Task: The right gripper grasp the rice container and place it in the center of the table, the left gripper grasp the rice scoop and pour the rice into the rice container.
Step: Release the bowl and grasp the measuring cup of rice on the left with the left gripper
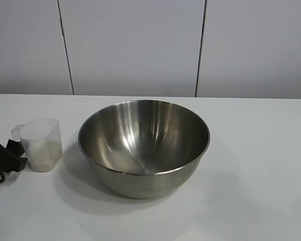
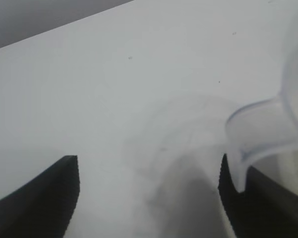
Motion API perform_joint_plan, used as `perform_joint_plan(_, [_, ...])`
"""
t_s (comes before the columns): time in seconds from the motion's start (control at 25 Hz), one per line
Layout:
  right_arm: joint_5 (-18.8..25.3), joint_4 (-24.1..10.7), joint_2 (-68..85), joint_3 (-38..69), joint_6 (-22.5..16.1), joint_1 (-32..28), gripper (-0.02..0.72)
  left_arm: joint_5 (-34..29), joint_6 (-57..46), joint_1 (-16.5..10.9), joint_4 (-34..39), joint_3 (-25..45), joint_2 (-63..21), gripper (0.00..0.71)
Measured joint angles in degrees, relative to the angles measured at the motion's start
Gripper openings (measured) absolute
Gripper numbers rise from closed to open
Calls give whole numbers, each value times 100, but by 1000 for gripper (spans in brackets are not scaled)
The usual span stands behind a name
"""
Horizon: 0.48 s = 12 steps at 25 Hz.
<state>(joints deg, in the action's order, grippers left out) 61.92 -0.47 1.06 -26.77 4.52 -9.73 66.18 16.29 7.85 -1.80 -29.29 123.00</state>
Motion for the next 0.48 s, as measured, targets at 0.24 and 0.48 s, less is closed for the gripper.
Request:
perform_joint_plan(0.24, [0, 0, 0, 0, 0, 0, 578, -19, -69, 0, 111, 0, -109, 498])
perform_joint_plan(0.48, [0, 0, 0, 0, 0, 0, 578, -19, -299, 0, 180, 0, -113, 260])
